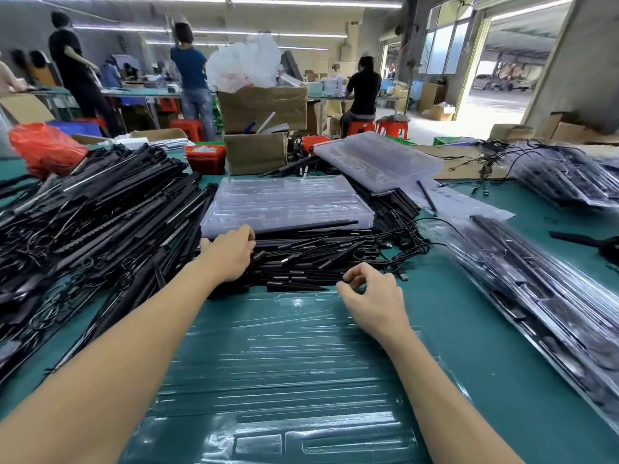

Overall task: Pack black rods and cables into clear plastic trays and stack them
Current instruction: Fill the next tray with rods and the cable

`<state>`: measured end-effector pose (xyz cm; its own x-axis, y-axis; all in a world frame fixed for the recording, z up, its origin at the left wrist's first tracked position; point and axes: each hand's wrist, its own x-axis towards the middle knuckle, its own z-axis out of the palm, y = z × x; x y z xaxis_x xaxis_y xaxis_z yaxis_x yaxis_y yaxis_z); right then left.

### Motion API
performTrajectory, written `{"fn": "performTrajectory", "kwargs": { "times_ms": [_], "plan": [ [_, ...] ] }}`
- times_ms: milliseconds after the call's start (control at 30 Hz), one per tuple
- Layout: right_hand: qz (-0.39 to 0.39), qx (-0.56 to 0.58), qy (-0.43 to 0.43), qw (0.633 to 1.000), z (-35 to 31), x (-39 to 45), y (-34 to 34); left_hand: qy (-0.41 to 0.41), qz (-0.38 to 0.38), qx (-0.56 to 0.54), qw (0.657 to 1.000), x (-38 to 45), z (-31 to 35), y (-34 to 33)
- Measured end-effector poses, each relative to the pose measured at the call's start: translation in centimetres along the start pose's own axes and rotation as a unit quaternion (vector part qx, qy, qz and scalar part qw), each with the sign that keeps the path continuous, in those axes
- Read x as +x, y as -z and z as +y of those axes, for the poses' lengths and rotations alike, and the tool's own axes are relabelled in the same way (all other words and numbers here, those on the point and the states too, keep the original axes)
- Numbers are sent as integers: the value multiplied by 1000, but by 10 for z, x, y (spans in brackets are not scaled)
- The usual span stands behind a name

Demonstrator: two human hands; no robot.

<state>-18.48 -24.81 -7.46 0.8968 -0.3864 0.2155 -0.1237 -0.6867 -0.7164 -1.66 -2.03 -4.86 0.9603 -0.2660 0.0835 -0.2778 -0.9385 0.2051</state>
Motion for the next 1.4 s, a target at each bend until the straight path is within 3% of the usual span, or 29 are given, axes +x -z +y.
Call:
{"fn": "performTrajectory", "kwargs": {
  "times_ms": [100,333,600,700,833,967,1067,1200,1400],
  "plan": [
    [-1,-1,-4,1000,-1,0,0,13,-10,50,999,0,-7,-4],
    [-4,-6,-4,1000,-1,0,0,6,17,31,999,-2,-8,-2],
    [-6,-7,-7,1000,-2,1,1,32,-17,82,996,2,-2,5],
    [-6,-5,-6,1000,-2,1,1,29,32,79,996,-3,-1,5],
    [-8,9,-11,1000,-2,1,2,12,199,94,976,-18,0,10],
    [-8,20,-20,1000,-5,1,4,-17,273,-73,959,-37,2,32],
    [-12,23,-26,999,-7,1,4,-106,181,-226,951,-63,3,51],
    [-22,37,-47,998,-6,3,6,-195,122,-143,962,-108,5,61],
    [20,171,-59,983,-9,14,8,-202,-46,-240,948,-154,-11,53]
  ]
}}
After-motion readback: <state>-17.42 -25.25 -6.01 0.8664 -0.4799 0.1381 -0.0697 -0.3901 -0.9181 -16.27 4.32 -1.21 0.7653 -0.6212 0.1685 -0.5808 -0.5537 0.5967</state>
